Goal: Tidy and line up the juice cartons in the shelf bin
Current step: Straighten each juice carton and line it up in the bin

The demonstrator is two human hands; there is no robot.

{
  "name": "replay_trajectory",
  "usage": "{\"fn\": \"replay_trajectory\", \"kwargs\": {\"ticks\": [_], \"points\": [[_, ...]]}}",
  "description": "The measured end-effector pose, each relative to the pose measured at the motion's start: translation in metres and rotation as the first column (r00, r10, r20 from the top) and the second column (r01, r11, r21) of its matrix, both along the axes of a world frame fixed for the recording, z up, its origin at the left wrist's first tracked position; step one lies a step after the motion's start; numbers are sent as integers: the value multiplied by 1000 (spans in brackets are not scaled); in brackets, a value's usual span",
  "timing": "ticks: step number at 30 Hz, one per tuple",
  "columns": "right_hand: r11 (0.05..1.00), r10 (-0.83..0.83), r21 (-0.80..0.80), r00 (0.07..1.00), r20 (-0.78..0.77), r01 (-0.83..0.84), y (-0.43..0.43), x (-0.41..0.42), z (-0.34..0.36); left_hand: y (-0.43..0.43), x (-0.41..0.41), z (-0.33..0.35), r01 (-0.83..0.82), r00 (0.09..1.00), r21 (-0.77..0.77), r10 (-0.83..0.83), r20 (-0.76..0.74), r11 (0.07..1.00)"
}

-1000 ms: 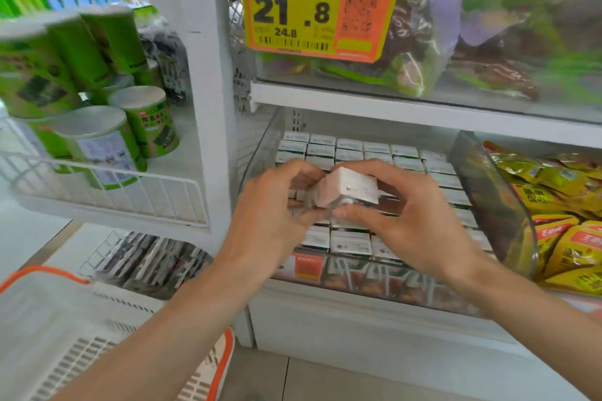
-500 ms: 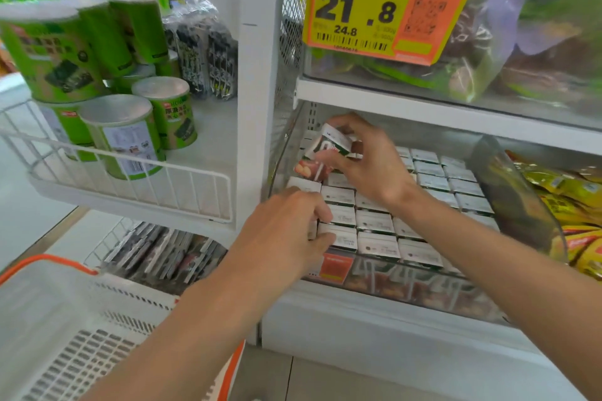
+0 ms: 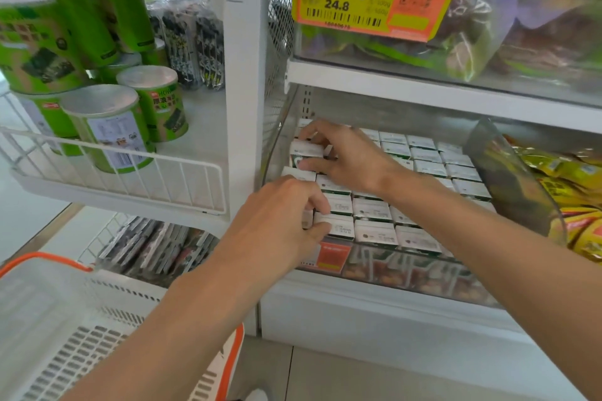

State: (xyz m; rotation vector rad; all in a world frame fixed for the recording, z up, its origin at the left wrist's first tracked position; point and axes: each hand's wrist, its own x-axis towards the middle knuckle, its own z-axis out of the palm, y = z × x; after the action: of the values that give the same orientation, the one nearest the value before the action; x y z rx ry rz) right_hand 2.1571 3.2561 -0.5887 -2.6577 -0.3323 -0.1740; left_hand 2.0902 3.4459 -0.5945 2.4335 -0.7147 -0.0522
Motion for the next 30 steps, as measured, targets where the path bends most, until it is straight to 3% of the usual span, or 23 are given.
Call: {"fn": "replay_trajectory", "kwargs": {"ticks": [5, 9, 13, 15, 21, 26, 30], "points": [[1000, 14, 4, 997, 80, -14, -4, -6, -16, 0, 0, 2, 11, 1000, -7, -11, -6, 1000], [999, 35, -37, 998, 56, -33, -12, -9, -19, 1, -2, 2, 49, 998, -59, -51, -40, 997], [989, -81, 133, 990, 119, 65, -15, -7, -13, -2, -5, 2, 97, 993, -39, -100, -66, 994], [984, -124, 139, 986, 110, 108, -14, 0, -8, -3, -4, 1, 113, 990, -46, -116, -74, 992], [990, -134, 33, 991, -9, 134, -9, 17, -2, -7, -4, -2, 197, 977, -43, -200, -77, 979], [982, -92, -173, 994, -60, 81, -10, 30, 14, -5, -2, -6, 179, 981, -71, -184, -64, 981], [982, -71, -178, 994, -82, 56, -12, 35, 12, -5, -1, -6, 169, 981, -82, -176, -81, 982]]}}
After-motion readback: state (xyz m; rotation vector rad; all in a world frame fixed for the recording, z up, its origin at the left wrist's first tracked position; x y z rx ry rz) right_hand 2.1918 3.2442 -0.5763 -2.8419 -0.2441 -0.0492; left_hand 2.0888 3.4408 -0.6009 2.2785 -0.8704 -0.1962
